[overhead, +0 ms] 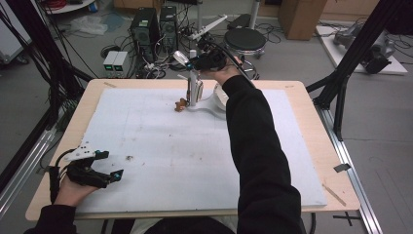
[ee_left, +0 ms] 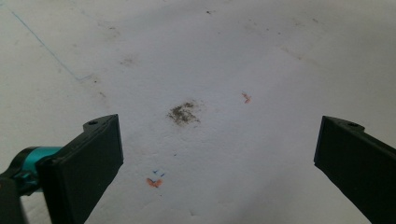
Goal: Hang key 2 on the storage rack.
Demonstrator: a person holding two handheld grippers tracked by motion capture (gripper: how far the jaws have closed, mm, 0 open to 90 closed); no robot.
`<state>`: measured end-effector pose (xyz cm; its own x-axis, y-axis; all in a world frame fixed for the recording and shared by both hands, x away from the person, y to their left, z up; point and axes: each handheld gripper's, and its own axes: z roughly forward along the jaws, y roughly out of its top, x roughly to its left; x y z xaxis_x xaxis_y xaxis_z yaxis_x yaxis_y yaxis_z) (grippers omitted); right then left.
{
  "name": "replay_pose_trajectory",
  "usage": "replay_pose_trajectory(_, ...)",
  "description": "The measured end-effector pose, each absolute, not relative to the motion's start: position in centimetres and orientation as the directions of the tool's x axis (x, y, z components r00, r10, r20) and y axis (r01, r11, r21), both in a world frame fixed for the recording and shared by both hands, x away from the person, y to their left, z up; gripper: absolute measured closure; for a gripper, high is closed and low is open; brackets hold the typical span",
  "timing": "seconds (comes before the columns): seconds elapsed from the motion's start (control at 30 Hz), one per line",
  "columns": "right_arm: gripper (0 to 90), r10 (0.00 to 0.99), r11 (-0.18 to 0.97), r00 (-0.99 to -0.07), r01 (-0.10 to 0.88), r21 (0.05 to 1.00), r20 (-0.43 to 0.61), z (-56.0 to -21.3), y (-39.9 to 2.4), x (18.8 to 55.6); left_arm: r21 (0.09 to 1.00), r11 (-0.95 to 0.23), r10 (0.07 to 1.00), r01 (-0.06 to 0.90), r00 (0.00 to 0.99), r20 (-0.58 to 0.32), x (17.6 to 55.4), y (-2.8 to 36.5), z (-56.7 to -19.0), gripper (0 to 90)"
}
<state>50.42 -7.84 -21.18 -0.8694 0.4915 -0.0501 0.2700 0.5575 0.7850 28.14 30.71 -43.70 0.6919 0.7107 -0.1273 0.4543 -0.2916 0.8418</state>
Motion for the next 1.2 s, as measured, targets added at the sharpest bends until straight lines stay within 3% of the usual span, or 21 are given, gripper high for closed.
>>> replay_pose_trajectory(0.37,75.3,0.491,0.54,-0.87,0.271,0.797,-0.036,-21.9,-7.4,51.9,0.84,-0.295,0.719,0.456,0.685,-0.12,28.4,31.1,-43.9,1.7)
replay_pose_trajectory(0.67,75.2,0.465,0.537,-0.884,0.228,0.812,-0.059,-20.1,-6.6,52.2,0.839,-0.299,0.714,0.455,0.69,-0.12,28.4,31.0,-44.0,1.7)
replay_pose_trajectory(1.2,75.2,0.526,0.531,-0.847,0.265,0.805,-0.069,-20.7,-6.6,53.8,0.839,-0.304,0.709,0.451,0.696,-0.117,28.3,31.0,-44.0,1.7)
